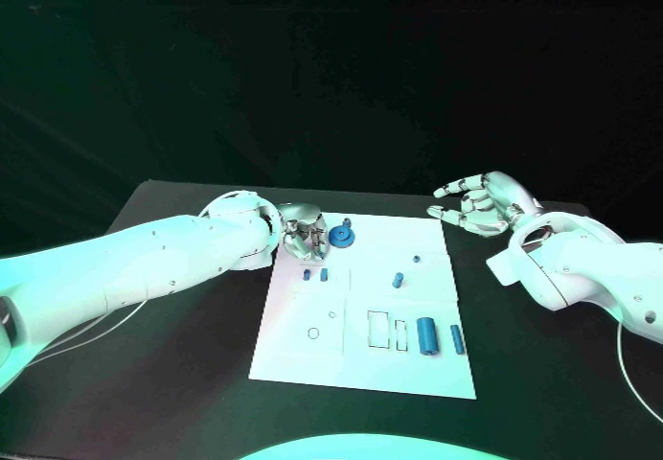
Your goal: Assemble the parts on the task board
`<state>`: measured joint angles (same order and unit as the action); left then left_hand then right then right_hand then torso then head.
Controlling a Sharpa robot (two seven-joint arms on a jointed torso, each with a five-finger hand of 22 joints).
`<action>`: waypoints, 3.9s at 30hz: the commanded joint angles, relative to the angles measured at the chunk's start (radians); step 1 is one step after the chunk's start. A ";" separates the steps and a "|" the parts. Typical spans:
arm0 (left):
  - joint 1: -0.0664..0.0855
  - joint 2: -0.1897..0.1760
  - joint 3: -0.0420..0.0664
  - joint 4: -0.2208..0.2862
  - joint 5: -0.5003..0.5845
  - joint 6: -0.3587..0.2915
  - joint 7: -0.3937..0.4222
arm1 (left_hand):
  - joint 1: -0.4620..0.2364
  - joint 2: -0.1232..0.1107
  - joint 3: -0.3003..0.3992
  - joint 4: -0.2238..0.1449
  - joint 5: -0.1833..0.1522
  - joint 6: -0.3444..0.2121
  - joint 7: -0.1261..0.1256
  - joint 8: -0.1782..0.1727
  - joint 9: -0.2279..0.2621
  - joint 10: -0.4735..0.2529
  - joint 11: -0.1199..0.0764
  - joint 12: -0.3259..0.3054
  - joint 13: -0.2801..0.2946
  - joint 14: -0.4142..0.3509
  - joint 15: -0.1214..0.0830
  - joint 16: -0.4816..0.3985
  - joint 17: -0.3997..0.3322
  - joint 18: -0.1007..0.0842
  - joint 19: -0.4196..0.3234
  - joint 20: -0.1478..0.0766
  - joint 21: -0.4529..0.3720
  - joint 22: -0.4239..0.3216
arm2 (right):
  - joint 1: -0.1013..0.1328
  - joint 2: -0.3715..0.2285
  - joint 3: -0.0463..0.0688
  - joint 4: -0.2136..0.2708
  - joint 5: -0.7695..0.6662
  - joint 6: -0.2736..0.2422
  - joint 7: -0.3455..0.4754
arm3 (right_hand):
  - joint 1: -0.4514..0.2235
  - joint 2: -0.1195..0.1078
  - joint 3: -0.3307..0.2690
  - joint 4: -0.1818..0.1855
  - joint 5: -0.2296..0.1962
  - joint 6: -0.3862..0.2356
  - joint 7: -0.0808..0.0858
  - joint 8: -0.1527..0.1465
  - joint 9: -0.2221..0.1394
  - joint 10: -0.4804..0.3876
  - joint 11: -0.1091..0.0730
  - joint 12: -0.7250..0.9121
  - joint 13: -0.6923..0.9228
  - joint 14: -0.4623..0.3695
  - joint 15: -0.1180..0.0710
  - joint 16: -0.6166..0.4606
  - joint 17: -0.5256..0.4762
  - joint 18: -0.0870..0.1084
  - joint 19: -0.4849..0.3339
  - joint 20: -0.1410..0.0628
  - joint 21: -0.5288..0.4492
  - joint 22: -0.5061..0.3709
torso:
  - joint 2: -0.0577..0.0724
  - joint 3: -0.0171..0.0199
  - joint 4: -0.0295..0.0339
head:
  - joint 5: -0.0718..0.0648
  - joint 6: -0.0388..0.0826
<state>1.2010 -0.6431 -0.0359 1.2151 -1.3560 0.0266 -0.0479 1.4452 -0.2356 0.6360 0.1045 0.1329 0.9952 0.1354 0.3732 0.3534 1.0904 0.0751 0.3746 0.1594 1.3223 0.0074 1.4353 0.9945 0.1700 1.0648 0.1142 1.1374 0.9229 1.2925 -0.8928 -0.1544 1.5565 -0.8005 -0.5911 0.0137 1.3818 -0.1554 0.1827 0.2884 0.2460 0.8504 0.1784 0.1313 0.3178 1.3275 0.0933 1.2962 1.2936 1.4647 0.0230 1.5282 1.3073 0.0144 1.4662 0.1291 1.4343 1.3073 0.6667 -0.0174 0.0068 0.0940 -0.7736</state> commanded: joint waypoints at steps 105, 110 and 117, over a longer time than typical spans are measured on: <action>-0.004 -0.279 0.017 0.271 1.093 -0.213 0.333 | -0.032 0.022 0.004 -0.077 0.010 -0.110 0.067 -0.108 -0.013 -0.104 0.058 -0.013 0.026 -0.316 0.049 -0.292 -0.556 0.016 -0.189 0.036 -0.176 -0.162 | -0.106 0.186 -0.004 -0.185 -0.831 0.332 -0.196 | 0.010 -0.064 0.443 -0.210 -0.101 0.210 -0.049 0.152 0.021 -0.126 -0.035 -1.057 -1.093 0.061 -0.039 -0.071 0.056 0.035 0.013 -0.039 -0.093 0.145 | 0.000 0.0003 0.0003 | -0.062 0.003; -0.004 -0.285 0.017 0.279 1.079 -0.210 0.332 | -0.022 0.028 0.007 -0.085 0.013 -0.103 0.065 -0.102 -0.011 -0.107 0.058 -0.008 0.026 -0.321 0.047 -0.297 -0.560 0.016 -0.189 0.034 -0.177 -0.163 | -0.111 0.187 -0.004 -0.178 -0.862 0.327 -0.220 | 0.014 -0.045 0.456 -0.242 -0.103 0.234 -0.059 0.170 0.036 -0.093 -0.045 -1.068 -1.093 0.061 -0.049 -0.073 0.050 0.024 0.034 -0.049 -0.041 0.174 | 0.001 0.0005 0.0001 | -0.062 0.001; -0.004 -0.292 0.017 0.292 1.068 -0.205 0.334 | -0.015 0.034 0.009 -0.095 0.017 -0.087 0.062 -0.088 -0.007 -0.111 0.056 -0.002 0.026 -0.323 0.046 -0.302 -0.563 0.016 -0.190 0.032 -0.173 -0.160 | -0.116 0.190 -0.005 -0.176 -0.917 0.317 -0.260 | 0.011 -0.036 0.477 -0.273 -0.110 0.243 -0.063 0.179 0.049 -0.064 -0.051 -1.085 -1.093 0.061 -0.054 -0.077 0.042 0.021 0.039 -0.055 -0.026 0.184 | 0.000 -0.0006 0.0000 | -0.063 -0.005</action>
<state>1.1961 -0.9345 -0.0204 1.5012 -0.2779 -0.1867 0.2707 1.4269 -0.2064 0.6459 0.0150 0.1473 0.9046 0.1980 0.2820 0.3456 0.9865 0.1287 0.3681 0.1841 1.0073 0.0539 1.1371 0.4318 0.1699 0.8772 0.1479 0.9662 0.7615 1.1866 -0.7037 -0.1523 1.3801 -1.6637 -0.3044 -0.2126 1.3894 -0.2045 0.6600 0.0202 0.1390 1.0863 0.1142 0.3061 0.3655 1.2172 0.0788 0.2142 0.2003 1.4667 -0.0218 1.4547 1.3078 0.0453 1.4680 0.0804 1.4042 1.3078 0.6668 -0.0172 0.0071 0.0322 -0.7768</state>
